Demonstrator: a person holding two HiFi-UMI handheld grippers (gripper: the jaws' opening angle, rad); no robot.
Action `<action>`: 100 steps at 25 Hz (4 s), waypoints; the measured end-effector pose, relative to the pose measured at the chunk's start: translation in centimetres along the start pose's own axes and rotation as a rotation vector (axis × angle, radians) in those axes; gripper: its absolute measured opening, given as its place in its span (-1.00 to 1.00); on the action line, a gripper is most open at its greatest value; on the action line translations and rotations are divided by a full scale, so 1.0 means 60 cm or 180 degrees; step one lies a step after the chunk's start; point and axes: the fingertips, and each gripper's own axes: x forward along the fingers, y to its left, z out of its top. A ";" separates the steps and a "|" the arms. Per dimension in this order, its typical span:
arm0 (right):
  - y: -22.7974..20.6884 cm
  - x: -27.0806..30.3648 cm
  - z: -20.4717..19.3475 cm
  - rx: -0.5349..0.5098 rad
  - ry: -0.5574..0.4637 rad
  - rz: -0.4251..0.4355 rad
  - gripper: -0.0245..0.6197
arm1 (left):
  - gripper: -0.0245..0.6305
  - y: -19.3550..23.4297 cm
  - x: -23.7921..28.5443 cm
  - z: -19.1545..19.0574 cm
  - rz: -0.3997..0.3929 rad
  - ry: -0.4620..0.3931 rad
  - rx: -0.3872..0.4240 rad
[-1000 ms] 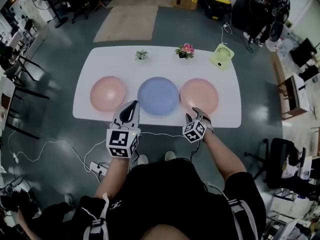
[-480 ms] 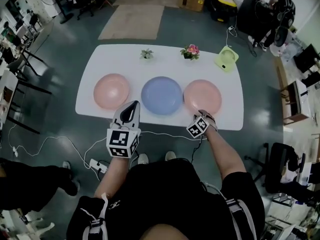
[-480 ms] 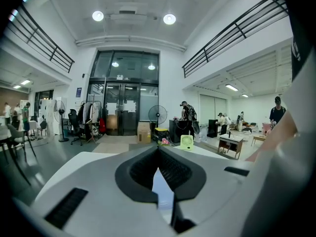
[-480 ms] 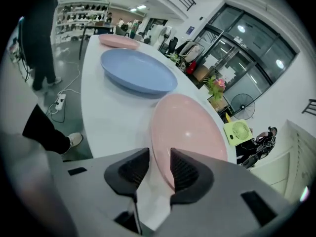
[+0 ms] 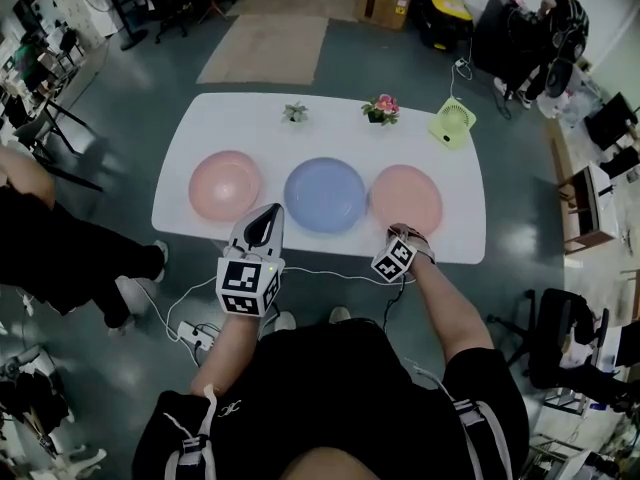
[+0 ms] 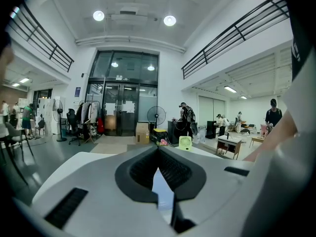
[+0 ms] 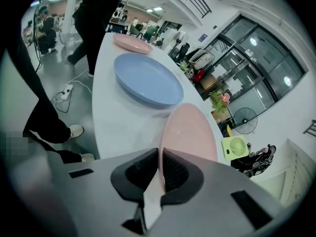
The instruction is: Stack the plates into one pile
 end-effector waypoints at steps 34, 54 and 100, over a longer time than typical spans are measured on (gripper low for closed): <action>0.144 -0.071 0.356 -0.1071 -0.0809 0.0115 -0.80 | -0.89 0.146 -0.133 -0.020 0.0561 -0.0123 -0.0296; 0.144 -0.113 0.360 0.0302 -0.1218 0.0547 -0.59 | -0.89 0.139 -0.140 -0.011 0.0515 -0.0119 -0.0299; -0.256 -0.378 0.450 0.2765 -0.3050 -0.0710 -0.88 | -0.89 0.113 0.079 0.094 -0.0219 -0.0253 0.0077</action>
